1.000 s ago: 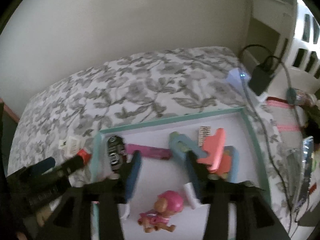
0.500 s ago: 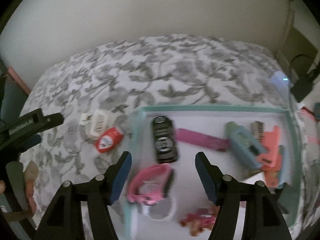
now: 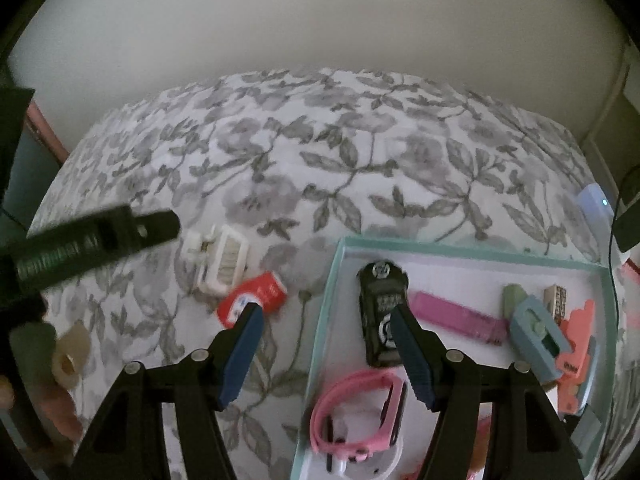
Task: Organize rigid objects
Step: 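Move both open tools back to the white clip and red tube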
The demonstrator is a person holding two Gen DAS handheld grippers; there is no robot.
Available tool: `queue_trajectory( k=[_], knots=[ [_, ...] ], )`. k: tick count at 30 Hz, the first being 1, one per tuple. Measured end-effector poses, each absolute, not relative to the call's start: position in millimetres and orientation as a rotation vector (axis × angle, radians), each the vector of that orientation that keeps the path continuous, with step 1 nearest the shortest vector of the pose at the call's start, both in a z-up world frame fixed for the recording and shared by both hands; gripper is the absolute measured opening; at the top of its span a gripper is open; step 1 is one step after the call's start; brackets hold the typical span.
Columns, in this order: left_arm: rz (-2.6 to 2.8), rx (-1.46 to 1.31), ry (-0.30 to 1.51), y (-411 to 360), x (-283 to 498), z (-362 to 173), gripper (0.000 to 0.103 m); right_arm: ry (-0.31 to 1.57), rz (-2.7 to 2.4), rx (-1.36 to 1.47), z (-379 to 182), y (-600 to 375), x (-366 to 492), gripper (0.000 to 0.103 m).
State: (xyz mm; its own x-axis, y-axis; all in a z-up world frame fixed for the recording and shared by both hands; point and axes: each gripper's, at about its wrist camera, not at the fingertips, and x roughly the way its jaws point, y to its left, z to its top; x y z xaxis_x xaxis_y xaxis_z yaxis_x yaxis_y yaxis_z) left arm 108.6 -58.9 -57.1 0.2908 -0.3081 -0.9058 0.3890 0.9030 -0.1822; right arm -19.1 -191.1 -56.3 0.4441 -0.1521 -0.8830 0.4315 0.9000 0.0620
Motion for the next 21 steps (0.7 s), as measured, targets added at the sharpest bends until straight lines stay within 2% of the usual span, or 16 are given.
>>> queue_trajectory(
  k=[6,8,10,14,18,21],
  knots=[
    [-0.496,0.101,1.198,-78,107,-64,0.097,1.047,-0.396,0.312,-56,-204,-11,0.070],
    [-0.503,0.110,1.201,-82,105,-65,0.091,1.050,-0.407,0.305,-57,-206,-10,0.070],
    [-0.503,0.126,1.201,-85,104,-67,0.074,1.053,-0.406,0.317,-58,-209,-9,0.070],
    [-0.499,0.137,1.202,-86,103,-68,0.073,1.054,-0.394,0.314,-59,-207,-7,0.070],
    [-0.514,0.144,1.204,-88,102,-69,0.056,1.053,-0.374,0.307,-59,-203,-6,0.070],
    [-0.525,0.143,1.212,-89,102,-71,0.050,1.057,-0.366,0.297,-60,-201,-5,0.070]
  ],
)
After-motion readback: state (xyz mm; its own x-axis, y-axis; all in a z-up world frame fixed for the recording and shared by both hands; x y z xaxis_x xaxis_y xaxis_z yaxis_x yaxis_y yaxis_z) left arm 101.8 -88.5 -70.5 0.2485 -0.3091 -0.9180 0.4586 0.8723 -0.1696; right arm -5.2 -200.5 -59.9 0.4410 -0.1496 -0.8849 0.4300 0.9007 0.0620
